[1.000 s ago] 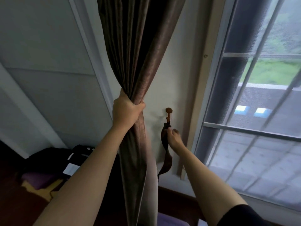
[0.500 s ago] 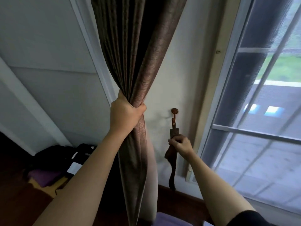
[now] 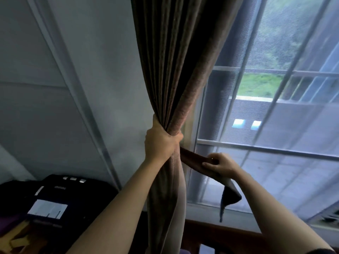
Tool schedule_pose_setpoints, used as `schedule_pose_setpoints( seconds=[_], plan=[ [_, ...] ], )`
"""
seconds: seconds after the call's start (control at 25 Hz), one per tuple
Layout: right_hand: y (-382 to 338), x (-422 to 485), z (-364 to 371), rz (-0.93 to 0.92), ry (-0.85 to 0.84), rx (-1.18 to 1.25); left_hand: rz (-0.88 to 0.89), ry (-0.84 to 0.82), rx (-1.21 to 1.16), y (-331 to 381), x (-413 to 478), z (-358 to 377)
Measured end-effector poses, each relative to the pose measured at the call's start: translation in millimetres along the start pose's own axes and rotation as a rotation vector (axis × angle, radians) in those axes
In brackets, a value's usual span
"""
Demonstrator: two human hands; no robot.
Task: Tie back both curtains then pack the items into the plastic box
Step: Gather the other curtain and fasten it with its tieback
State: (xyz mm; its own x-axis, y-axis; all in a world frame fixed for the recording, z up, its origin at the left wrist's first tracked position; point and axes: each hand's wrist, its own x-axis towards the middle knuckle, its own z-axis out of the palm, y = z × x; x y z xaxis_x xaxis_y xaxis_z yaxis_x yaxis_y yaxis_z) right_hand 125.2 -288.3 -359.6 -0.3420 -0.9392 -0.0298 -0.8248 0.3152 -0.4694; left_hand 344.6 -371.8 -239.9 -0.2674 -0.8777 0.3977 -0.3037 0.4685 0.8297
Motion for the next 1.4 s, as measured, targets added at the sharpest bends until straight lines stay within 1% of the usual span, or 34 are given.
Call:
schedule_pose_setpoints(
  seconds=[0.08, 0.2, 0.36, 0.44, 0.52, 0.6, 0.68, 0.76, 0.8, 0.84, 0.88, 0.92, 0.96, 1.0, 1.04, 1.12, 1.16, 1.2, 1.28, 1.32, 1.4],
  plan=[
    [5, -7, -22, 0.039, 0.077, -0.073, -0.018, 0.019, -0.018, 5, -2, 18],
    [0, -16, -45, 0.06, 0.212, -0.077, -0.068, 0.087, 0.001, 17, -4, 42],
    [-16, -25, -60, 0.011, 0.226, -0.07, -0.12, 0.092, 0.019, 38, -2, 71],
    [-22, -29, -63, 0.002, 0.217, -0.025, -0.137, 0.083, 0.029, 45, -1, 82],
    [-29, -35, -66, 0.03, 0.178, 0.036, -0.148, 0.096, 0.047, 52, -2, 89],
    [-36, -42, -66, 0.07, 0.156, 0.087, -0.179, 0.069, 0.039, 56, -1, 93],
    [-42, -49, -60, 0.115, 0.168, 0.123, -0.248, 0.022, -0.024, 62, -1, 93],
    [-50, -54, -50, 0.168, 0.231, 0.164, -0.348, -0.025, -0.165, 71, 1, 89],
    [-54, -56, -44, 0.197, 0.27, 0.2, -0.411, -0.078, -0.25, 76, 2, 87],
    [-59, -58, -37, 0.23, 0.301, 0.26, -0.496, -0.187, -0.353, 81, 5, 84],
    [-63, -61, -31, 0.266, 0.325, 0.351, -0.58, -0.336, -0.434, 90, 2, 79],
    [-67, -62, -25, 0.305, 0.349, 0.452, -0.624, -0.461, -0.447, 95, 0, 77],
    [-69, -64, -19, 0.333, 0.367, 0.553, -0.629, -0.528, -0.438, 98, -2, 76],
    [-72, -66, -15, 0.354, 0.381, 0.664, -0.607, -0.534, -0.409, 100, -3, 76],
    [-75, -69, -12, 0.366, 0.388, 0.81, -0.595, -0.511, -0.404, 102, -6, 75],
    [-81, -72, -10, 0.417, 0.353, 1.134, -0.523, -0.391, -0.364, 98, -7, 76],
    [-84, -73, -9, 0.43, 0.33, 1.258, -0.477, -0.329, -0.349, 92, -3, 80],
    [-85, -72, -4, 0.438, 0.331, 1.298, -0.435, -0.266, -0.333, 87, -1, 81],
    [-89, -68, 3, 0.451, 0.352, 1.272, -0.401, -0.198, -0.275, 80, -1, 83],
    [-90, -63, 8, 0.452, 0.367, 1.203, -0.41, -0.185, -0.268, 77, -1, 85],
    [-98, -54, 10, 0.446, 0.398, 0.973, -0.421, -0.165, -0.266, 73, -1, 88]
  ],
)
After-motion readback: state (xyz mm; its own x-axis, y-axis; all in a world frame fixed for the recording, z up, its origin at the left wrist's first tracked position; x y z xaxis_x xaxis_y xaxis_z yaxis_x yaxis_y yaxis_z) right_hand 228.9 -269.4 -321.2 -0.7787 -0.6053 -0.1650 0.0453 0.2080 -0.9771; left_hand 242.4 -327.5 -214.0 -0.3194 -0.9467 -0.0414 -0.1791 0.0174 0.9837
